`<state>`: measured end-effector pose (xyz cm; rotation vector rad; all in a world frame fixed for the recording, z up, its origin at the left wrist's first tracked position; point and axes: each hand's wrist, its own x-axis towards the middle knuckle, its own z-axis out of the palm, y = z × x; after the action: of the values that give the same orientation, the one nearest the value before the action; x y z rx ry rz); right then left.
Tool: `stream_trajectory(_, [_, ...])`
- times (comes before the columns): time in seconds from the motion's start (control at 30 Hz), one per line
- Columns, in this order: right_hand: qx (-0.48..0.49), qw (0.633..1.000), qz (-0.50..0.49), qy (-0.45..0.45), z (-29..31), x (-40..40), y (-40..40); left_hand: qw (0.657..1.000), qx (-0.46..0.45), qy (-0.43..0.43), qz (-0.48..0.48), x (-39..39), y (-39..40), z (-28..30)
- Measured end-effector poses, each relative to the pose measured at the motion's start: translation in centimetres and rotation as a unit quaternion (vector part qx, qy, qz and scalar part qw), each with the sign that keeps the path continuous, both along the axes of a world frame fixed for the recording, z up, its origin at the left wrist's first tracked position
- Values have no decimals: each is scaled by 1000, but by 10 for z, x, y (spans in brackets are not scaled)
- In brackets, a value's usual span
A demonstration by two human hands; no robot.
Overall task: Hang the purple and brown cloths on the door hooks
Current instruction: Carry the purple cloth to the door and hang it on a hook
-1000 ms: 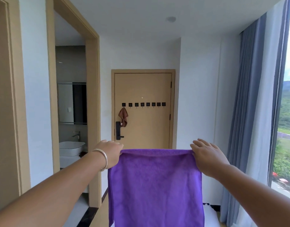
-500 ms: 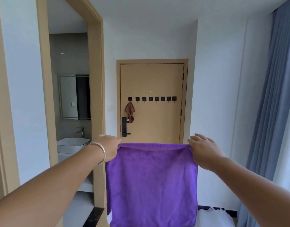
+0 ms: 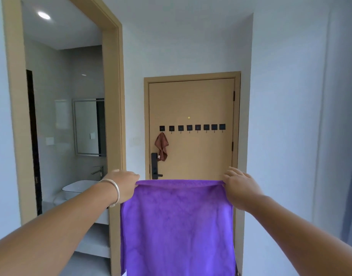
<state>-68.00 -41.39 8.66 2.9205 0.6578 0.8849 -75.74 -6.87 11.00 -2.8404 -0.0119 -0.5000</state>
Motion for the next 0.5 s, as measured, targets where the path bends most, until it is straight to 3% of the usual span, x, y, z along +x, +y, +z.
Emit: stream_trajectory(0.5, [-12, 1000, 8, 5, -15, 206, 34, 1000, 13, 8, -8, 208, 41, -15])
